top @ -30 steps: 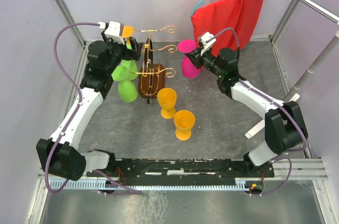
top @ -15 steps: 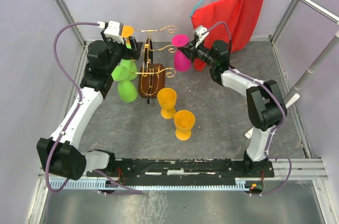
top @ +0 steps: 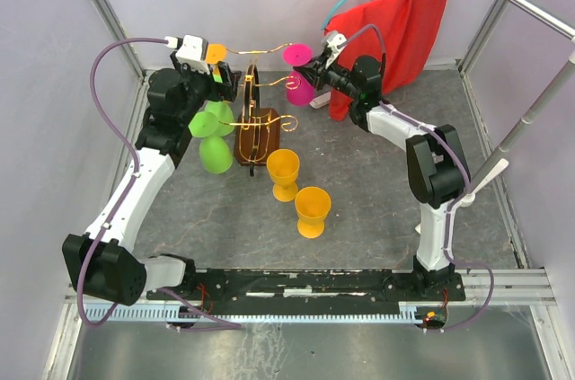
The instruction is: Place the wine glass upside down on the wine glass rack
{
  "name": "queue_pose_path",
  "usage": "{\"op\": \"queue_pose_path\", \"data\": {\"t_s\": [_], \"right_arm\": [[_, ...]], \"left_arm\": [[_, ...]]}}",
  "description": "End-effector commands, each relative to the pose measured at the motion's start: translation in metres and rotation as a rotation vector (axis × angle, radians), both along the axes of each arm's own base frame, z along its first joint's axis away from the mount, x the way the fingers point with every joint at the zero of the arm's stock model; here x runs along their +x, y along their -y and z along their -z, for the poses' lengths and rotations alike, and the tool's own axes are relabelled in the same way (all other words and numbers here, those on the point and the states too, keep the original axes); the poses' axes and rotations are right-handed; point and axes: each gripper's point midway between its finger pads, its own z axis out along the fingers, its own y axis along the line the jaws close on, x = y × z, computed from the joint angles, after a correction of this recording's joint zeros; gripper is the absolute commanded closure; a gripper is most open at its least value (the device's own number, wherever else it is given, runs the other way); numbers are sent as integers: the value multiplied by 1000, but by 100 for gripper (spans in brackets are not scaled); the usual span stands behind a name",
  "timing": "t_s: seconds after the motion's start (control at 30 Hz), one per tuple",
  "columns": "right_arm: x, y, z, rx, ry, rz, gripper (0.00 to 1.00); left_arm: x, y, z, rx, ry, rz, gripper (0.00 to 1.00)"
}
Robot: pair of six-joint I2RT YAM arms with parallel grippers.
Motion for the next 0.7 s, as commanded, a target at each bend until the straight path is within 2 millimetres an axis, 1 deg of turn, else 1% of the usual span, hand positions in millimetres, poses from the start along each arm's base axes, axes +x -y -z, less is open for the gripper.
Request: {"op": "queue_pose_path", "data": {"t_s": [0.0,0.27,0.47,0.67], "right_arm": [[7,-8,-29,34,92,-27,99],[23,-18,-21,29,90,-31,99],[26,-36,-10,27,78,-47,99],[31,-43,-7,34,81,-24,99]], "left_arm": [[1,-2,-20,1,62,-3,11],[2,-2,-26,24,67,3,11],[3,-3,-29,29,71,1,11],[2,-4,-29,31,69,-1,11]]}}
